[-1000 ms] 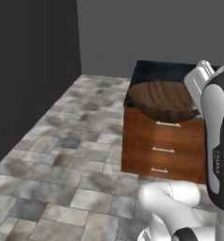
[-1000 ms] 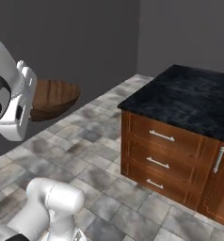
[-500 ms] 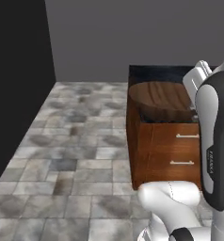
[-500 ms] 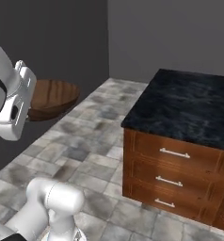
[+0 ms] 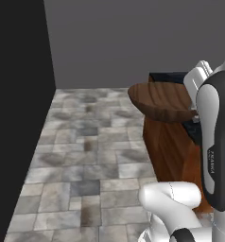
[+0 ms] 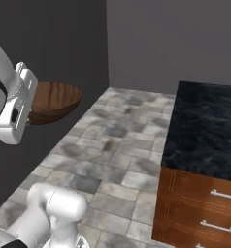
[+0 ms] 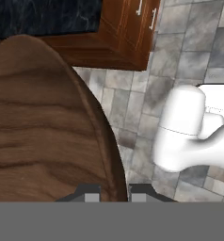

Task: Pick up the bowls from the cabinet and place each bowl in front of a stool on the dining counter.

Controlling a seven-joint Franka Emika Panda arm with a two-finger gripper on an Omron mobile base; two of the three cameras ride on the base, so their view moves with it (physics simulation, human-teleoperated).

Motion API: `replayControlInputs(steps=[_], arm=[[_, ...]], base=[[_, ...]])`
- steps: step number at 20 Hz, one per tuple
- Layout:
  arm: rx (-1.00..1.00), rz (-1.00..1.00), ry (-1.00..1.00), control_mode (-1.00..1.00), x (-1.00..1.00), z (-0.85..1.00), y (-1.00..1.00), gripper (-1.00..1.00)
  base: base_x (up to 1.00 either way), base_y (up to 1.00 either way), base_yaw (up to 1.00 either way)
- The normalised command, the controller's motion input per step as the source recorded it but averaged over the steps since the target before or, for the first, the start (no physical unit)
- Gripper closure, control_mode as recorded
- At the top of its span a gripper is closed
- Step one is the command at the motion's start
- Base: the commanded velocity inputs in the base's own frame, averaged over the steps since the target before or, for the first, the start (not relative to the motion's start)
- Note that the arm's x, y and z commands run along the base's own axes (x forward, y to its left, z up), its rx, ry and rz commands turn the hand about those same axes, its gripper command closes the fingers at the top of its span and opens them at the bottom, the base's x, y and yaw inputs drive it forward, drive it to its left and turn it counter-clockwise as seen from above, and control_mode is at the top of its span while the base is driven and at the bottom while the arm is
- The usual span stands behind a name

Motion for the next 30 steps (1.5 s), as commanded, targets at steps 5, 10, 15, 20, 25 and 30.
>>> replayControlInputs(steps=[5,10,15,20,25,30], arm=[[0.00,0.00,0.00,1.00,0.00,0.00,0.00,1.00],[0.00,0.00,0.00,1.00,0.00,0.00,0.00,1.00],[0.00,0.00,0.00,1.00,0.00,0.00,0.00,1.00],[0.00,0.00,0.00,1.00,0.00,0.00,0.00,1.00],[0.00,0.00,0.00,1.00,0.00,0.00,0.00,1.00],[0.00,0.00,0.00,1.00,0.00,0.00,0.00,1.00]], base=[[1.00,1.00,-0.23],[1.00,0.90,-0.27],[1.00,0.64,-0.27],[1.00,0.51,-0.27],[1.00,0.37,-0.22],[1.00,0.33,-0.21]])
